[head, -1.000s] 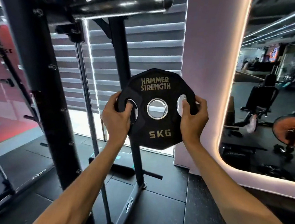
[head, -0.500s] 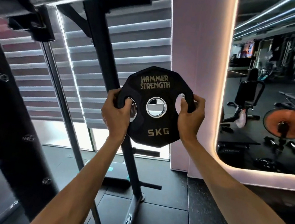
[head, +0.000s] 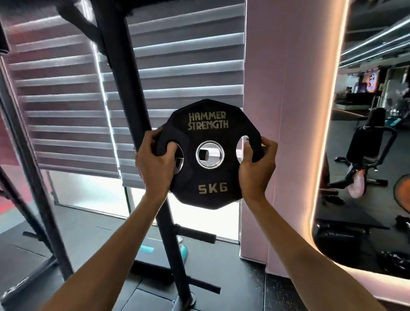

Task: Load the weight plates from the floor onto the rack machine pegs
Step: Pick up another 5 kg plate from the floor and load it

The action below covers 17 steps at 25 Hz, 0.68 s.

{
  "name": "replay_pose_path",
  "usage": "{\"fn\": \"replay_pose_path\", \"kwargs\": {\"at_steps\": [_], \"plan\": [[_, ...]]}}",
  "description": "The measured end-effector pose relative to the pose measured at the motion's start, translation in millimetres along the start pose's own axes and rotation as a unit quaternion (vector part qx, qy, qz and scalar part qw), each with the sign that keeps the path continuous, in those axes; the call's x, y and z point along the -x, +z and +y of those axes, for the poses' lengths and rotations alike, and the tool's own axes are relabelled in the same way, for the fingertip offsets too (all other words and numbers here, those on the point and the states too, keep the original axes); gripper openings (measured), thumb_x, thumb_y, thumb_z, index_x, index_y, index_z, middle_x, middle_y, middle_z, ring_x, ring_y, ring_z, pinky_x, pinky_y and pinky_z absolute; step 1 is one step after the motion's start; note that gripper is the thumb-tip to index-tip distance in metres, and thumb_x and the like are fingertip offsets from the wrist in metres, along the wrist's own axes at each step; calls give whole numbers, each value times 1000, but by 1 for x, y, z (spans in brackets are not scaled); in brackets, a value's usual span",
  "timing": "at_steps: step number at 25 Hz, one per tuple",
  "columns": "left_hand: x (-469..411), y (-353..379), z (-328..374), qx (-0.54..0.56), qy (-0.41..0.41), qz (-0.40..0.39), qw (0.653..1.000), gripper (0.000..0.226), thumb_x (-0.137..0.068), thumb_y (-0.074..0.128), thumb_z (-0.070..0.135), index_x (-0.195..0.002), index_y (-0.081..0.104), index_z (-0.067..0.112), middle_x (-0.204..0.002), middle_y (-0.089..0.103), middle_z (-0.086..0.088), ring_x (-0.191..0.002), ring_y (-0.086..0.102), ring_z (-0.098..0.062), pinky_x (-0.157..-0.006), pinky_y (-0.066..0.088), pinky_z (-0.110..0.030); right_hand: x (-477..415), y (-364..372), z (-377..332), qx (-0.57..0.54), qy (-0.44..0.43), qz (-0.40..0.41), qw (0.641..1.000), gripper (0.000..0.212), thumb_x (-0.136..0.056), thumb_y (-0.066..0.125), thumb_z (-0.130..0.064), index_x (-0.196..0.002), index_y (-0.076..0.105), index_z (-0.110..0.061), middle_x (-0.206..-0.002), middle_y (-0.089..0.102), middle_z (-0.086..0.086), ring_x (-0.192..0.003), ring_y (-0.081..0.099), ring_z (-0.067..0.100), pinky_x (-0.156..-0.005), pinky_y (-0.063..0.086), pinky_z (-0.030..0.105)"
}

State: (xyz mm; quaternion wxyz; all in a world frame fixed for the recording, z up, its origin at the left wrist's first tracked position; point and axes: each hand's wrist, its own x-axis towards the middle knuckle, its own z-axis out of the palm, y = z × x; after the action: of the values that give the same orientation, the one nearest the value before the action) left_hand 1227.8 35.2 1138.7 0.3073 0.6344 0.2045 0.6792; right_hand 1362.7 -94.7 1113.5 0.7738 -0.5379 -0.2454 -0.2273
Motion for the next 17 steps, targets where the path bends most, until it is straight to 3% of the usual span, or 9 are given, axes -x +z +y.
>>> {"fn": "replay_pose_path", "kwargs": {"at_steps": [5, 9, 12, 17], "plan": [[19, 68, -7, -43, -17, 44, 998, 24, -77, 66, 23, -101, 66, 26, -78, 67, 13, -74, 64, -10, -72, 54, -31, -61, -14, 59, 10, 0, -46, 999, 28, -95, 63, -22, -117, 48, -12, -95, 65, -4, -89, 66, 15, -79, 57, 29], [24, 108, -25, -101, -29, 51, 993, 23, -77, 64, 29, -99, 63, 31, -75, 66, 14, -76, 65, -14, -72, 54, -32, -90, -10, 108, 12, 18, -69, 997, 26, -96, 62, -23, -113, 47, -10, -98, 66, 0, -91, 67, 20, -80, 57, 40], [22, 130, -46, -138, -31, 59, 988, 25, -76, 63, 31, -101, 61, 31, -77, 66, 11, -79, 64, -20, -72, 53, -33, -102, 2, 142, 0, 36, -84, 996, 26, -97, 61, -22, -112, 47, -8, -99, 66, 3, -92, 66, 23, -78, 55, 36], [6, 151, -86, -171, -19, 68, 983, 26, -76, 65, 26, -102, 65, 27, -79, 61, 16, -80, 64, -14, -69, 45, -23, -107, 38, 194, -17, 49, -104, 993, 25, -98, 59, -22, -112, 45, -7, -91, 58, -9, -85, 61, 12, -73, 47, 17]]}}
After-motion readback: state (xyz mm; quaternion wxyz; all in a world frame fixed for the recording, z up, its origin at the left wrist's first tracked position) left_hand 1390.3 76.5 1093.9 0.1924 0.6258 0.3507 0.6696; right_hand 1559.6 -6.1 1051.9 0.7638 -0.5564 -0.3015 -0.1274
